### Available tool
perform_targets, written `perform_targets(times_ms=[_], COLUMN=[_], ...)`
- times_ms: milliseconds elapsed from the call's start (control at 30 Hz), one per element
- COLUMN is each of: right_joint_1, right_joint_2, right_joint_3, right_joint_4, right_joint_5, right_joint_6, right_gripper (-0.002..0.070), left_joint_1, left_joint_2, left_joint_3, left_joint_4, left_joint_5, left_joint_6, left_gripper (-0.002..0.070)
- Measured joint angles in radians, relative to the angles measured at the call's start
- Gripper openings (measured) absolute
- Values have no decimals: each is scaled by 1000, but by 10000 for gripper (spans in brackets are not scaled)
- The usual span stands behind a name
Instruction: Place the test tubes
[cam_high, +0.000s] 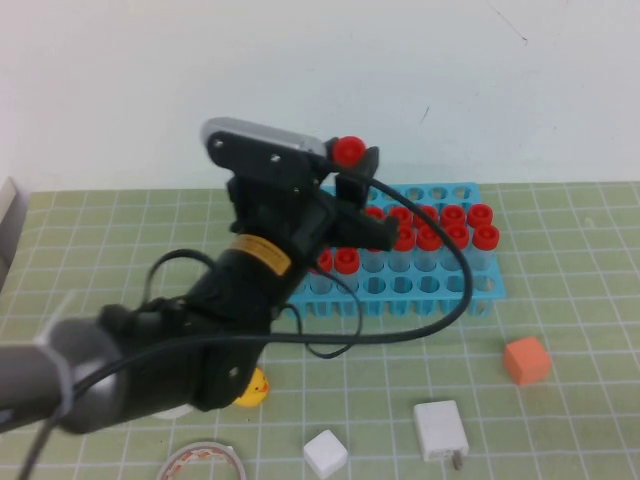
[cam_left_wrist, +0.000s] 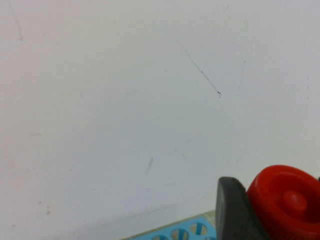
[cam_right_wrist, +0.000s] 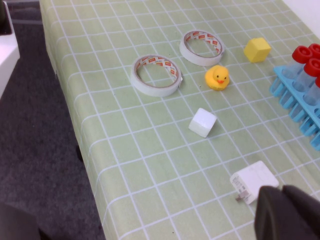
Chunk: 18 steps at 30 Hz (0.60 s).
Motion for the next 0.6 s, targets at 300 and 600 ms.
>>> perform_targets(times_ms=[300, 600], right_joint_1=[0, 0], right_joint_2=[0, 0], right_joint_3=[0, 0], right_joint_4=[0, 0], right_joint_5=[0, 0], right_joint_6=[0, 0], right_gripper=[-1, -1], left_joint_1=[0, 14], left_joint_2=[154, 248], left_joint_3=[-55, -75], left_joint_4=[161, 162], left_joint_5=[-2, -16], left_joint_6=[-95, -99], left_gripper=[271, 271])
